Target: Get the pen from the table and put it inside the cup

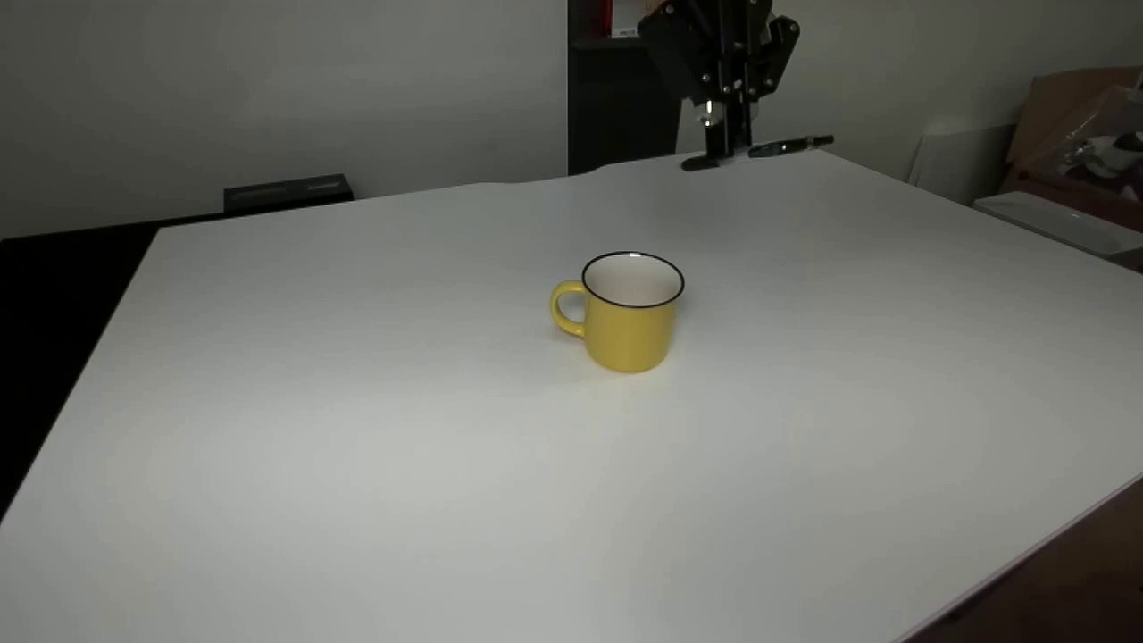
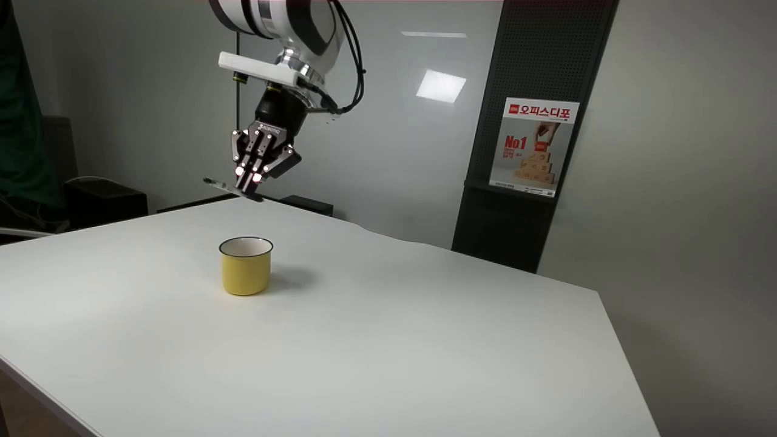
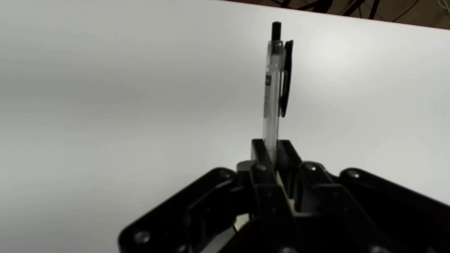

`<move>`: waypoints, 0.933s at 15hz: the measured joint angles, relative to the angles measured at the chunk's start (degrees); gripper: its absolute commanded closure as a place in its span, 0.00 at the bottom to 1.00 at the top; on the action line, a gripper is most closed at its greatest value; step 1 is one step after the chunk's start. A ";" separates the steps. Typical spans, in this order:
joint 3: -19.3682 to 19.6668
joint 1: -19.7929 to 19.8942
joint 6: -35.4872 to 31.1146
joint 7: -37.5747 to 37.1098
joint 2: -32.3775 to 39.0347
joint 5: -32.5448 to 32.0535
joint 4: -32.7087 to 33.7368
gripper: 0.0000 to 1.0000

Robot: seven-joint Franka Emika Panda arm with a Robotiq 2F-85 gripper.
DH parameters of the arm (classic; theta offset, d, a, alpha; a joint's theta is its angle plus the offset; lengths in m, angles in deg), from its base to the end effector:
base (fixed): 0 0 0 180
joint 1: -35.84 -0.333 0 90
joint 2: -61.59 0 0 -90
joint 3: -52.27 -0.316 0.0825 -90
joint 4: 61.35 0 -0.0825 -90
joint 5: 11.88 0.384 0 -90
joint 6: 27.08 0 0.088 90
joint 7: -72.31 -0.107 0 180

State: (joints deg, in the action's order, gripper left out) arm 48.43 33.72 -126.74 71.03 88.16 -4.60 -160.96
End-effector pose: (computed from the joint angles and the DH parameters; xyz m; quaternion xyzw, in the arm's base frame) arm 0.6011 0.0715 0.2851 -0.9706 -0.0149 0.2328 0.0593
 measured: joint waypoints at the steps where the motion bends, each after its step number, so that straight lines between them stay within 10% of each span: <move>1: -0.18 -0.46 0.92 -0.13 1.18 0.63 1.03 0.97; 14: 0.76 -1.32 7.33 -6.75 15.43 5.42 13.50 0.97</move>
State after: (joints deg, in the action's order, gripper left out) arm 49.19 32.40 -119.41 64.27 103.59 0.82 -147.46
